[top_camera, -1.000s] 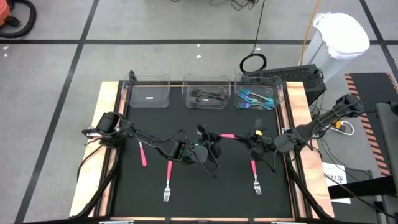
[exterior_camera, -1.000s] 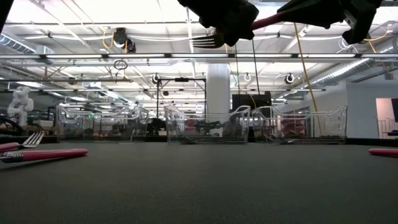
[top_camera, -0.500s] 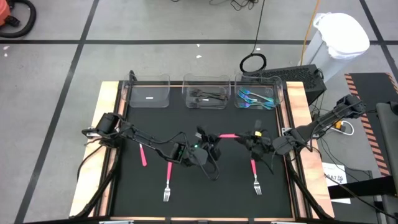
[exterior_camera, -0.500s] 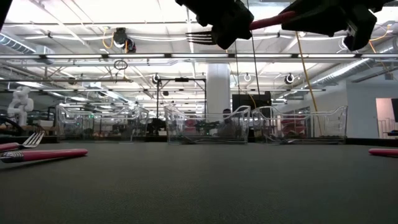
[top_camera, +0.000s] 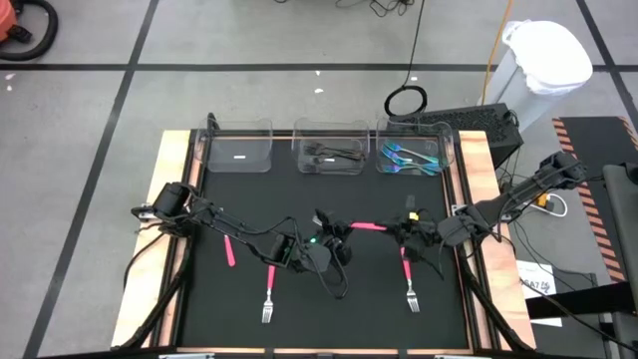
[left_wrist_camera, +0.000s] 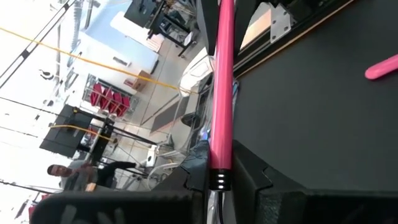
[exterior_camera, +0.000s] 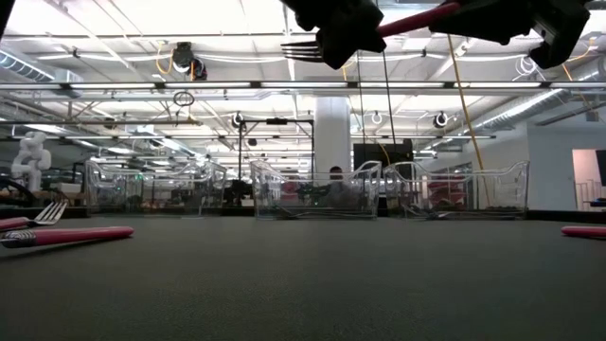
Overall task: Sort silverware by color (type)
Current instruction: Put the pink fork into the left transparent bin
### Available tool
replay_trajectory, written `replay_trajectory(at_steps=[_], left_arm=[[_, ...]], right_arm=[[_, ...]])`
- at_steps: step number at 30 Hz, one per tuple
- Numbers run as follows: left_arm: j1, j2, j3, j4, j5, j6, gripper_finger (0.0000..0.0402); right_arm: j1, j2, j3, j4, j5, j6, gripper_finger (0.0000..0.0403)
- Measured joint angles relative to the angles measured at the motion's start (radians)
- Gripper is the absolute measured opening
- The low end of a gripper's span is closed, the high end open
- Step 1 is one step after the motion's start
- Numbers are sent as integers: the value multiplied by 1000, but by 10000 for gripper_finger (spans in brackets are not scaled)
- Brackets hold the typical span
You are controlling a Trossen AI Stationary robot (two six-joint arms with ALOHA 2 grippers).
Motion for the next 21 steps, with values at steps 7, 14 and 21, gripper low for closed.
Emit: replay_trajectory(at_steps=[7, 14, 21], left_arm=[[1, 0, 0, -16, 1, -2, 38], [1, 0, 1, 12, -79, -12, 101], [-23, 0, 1, 73, -113, -12, 182]], right_arm=[[0, 1, -1, 2, -2, -1, 25], [0, 1, -2, 42, 8, 11, 25], [2, 2, -2, 40, 81, 2, 25]])
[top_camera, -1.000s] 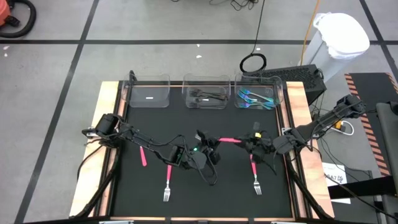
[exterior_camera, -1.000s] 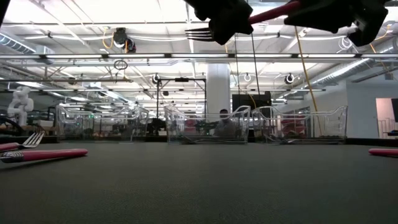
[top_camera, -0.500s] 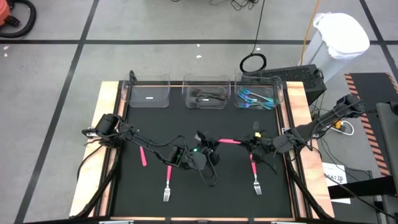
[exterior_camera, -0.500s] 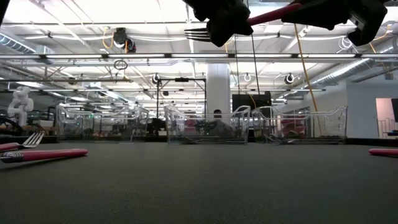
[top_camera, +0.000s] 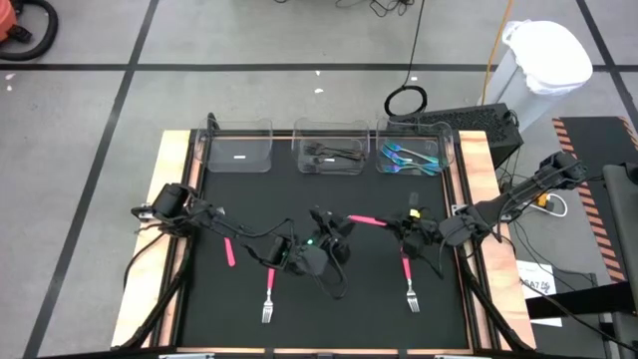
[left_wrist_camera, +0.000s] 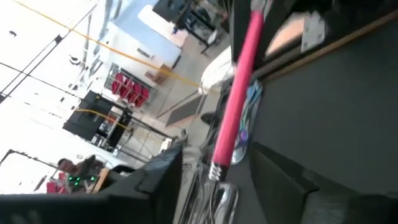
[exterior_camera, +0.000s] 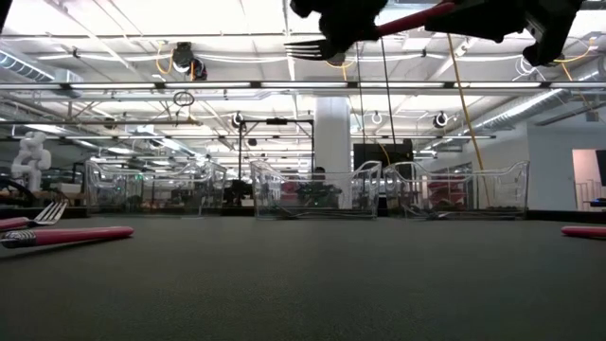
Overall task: Sort silverware by color (type)
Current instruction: Put the pink fork into the left transparent bin
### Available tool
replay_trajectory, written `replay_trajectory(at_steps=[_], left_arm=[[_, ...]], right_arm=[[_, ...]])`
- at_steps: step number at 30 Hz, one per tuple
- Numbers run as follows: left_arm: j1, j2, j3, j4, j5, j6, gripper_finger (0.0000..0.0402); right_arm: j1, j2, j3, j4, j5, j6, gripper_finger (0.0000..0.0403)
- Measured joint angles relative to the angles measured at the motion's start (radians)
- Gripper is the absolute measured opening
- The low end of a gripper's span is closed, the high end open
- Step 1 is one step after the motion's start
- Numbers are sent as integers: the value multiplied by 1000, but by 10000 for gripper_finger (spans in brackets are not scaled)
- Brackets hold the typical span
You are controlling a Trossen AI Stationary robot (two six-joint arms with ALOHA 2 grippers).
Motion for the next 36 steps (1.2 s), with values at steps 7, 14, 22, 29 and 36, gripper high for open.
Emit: replay_trajectory(at_steps=[7, 14, 22, 29, 36], left_arm=[[-21, 0, 5, 98, 6, 27, 235], [-4, 0, 29, 138, 185, -24, 239], [2, 0, 30, 142, 190, 30, 205], [11, 2, 29, 43, 191, 1, 167], [23, 2, 29, -9, 190, 0, 164]], right_arm=[[0, 0, 0, 1, -1, 0, 25], [-1, 24, 0, 70, -3, 21, 26], [-4, 75, 0, 97, -2, -7, 26], [-4, 114, 23, 115, 1, 7, 26], [-4, 172, 70, 81, 7, 53, 26]])
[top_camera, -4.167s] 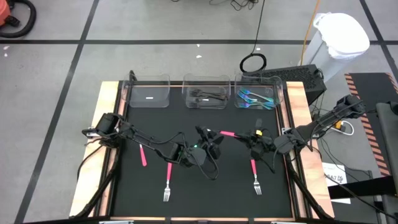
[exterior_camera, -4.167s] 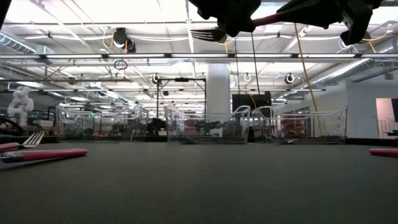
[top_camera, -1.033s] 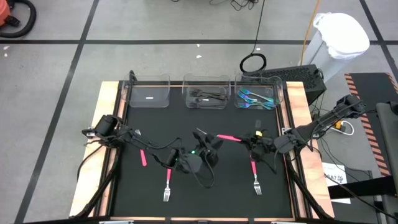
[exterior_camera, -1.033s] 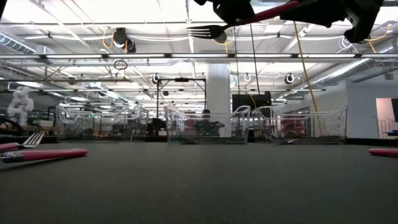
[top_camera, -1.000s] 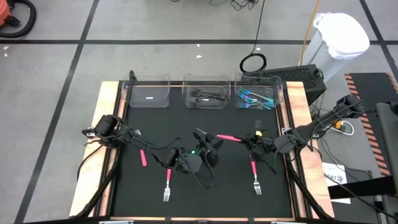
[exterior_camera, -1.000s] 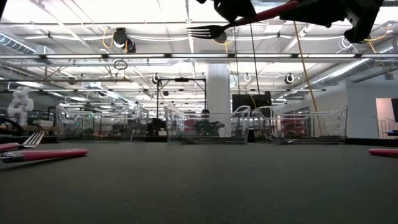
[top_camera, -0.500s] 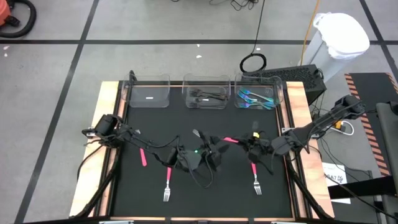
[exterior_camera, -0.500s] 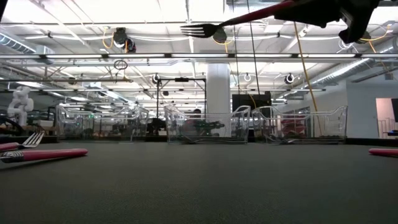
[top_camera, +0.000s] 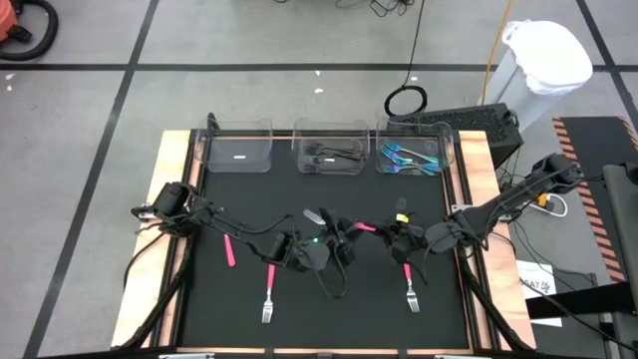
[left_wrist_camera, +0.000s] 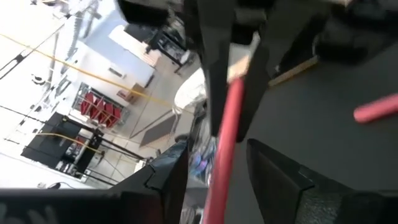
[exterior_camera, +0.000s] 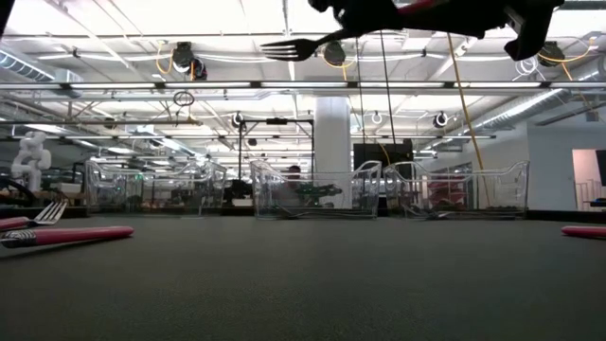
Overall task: Sort silverware by color (type)
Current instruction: Put the pink fork into the left transparent bin
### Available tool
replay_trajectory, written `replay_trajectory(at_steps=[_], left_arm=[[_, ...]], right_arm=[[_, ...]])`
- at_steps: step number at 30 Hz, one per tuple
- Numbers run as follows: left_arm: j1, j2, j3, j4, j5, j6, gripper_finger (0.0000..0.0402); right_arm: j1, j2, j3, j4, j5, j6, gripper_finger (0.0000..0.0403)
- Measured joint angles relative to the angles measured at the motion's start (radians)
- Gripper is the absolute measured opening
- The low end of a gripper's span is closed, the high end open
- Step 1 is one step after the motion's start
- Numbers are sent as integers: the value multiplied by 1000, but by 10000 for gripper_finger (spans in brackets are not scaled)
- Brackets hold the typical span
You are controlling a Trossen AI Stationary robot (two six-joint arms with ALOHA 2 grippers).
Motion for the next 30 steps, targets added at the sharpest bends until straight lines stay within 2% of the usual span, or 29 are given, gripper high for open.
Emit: replay_trajectory(at_steps=[7, 10, 15, 20, 23, 30], left_arm=[[1, 0, 0, -58, -1, 0, 152], [1, 0, 0, -62, -16, 1, 119], [4, 0, 0, -118, -25, 7, 35], [5, 0, -1, -113, -26, 8, 26], [6, 0, -1, -101, -28, -4, 26], [-6, 0, -1, -39, -29, -3, 26]], right_arm=[[0, 32, 10, -6, -4, 1, 27], [0, 32, 10, -1, -3, 0, 27], [0, 32, 10, -1, -3, 3, 27], [0, 32, 10, -1, -5, -1, 32], [2, 32, 10, 6, 5, -3, 53], [3, 16, 12, -19, 47, 15, 140]])
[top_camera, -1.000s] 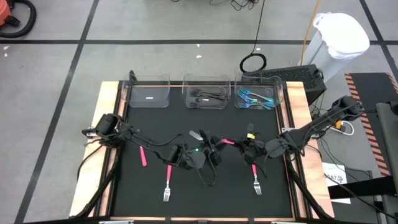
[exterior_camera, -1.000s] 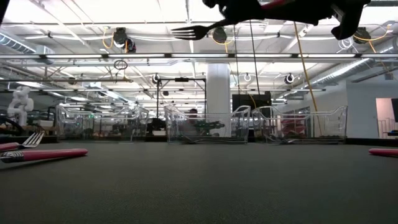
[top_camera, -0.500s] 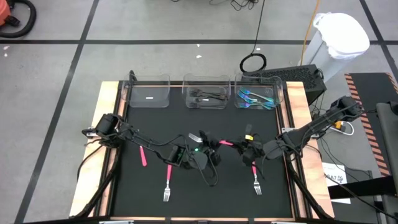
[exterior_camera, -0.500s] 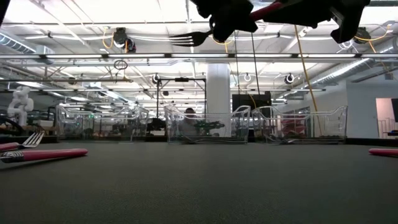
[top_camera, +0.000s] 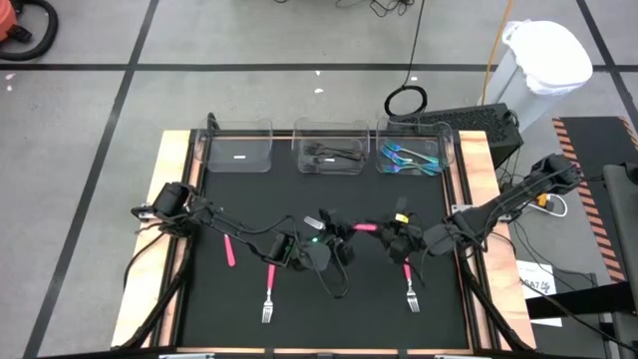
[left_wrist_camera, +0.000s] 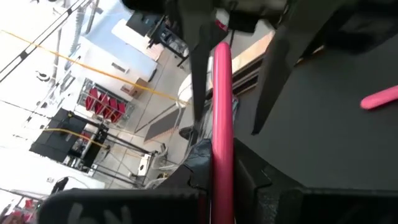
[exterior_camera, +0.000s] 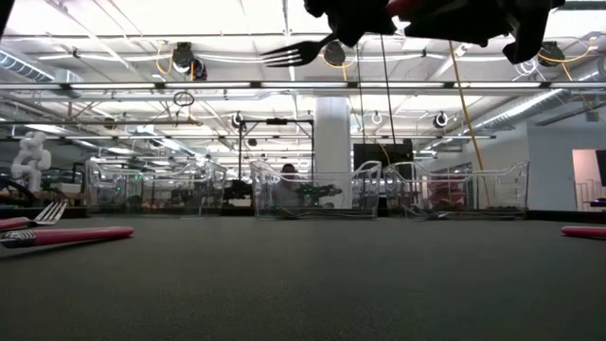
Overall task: Sort silverware by color (type)
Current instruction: Put the pink fork into the left transparent bin
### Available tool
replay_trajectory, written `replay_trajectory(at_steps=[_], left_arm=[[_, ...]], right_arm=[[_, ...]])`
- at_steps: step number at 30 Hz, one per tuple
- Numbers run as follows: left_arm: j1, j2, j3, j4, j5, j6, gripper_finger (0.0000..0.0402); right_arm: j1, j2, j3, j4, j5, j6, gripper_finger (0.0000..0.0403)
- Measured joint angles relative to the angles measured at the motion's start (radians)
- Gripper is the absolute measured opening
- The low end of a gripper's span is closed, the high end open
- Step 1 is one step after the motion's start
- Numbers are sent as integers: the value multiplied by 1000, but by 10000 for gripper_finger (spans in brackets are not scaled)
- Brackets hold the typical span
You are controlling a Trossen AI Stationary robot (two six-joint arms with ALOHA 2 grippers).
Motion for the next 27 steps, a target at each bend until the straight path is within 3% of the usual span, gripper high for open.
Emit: replay_trajectory(at_steps=[6, 12, 16, 20, 24, 27], left_arm=[[-12, -6, 0, 13, -11, 15, 26], [-20, -6, 0, 67, -27, 35, 26], [-29, -7, 0, 116, -27, 60, 26], [-39, -8, 0, 112, -122, 128, 26], [-43, -9, 0, 64, -249, 198, 26], [-33, -27, -2, -25, -278, 204, 26]], right_arm=[[-15, -17, 0, -29, -83, 77, 182], [-80, -17, 0, -20, -277, 173, 177], [-122, -16, 0, -27, -321, 195, 170], [-133, -17, 0, -31, -289, 194, 169], [-123, -40, 0, -90, -114, 164, 169], [-106, -81, -1, -161, 14, 157, 169]])
